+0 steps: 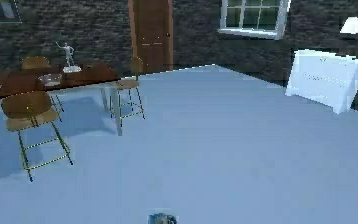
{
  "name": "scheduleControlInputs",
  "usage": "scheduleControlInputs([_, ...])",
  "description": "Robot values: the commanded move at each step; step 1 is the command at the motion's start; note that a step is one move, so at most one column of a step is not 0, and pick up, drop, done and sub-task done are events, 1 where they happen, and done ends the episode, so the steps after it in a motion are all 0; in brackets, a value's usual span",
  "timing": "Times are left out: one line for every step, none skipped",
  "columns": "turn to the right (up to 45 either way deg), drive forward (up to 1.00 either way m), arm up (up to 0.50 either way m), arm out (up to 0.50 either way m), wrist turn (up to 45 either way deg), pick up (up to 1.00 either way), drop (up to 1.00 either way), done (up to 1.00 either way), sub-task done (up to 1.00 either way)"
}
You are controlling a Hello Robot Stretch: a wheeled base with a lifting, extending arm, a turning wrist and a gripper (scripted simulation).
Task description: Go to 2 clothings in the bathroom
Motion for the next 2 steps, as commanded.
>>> scheduleControlInputs([36.0,0.0,0.0,0.0,0.0,0.0,0.0,0.0,0.0])
scheduleControlInputs([0.0,1.0,0.0,0.0,0.0,0.0,0.0,0.0,0.0])
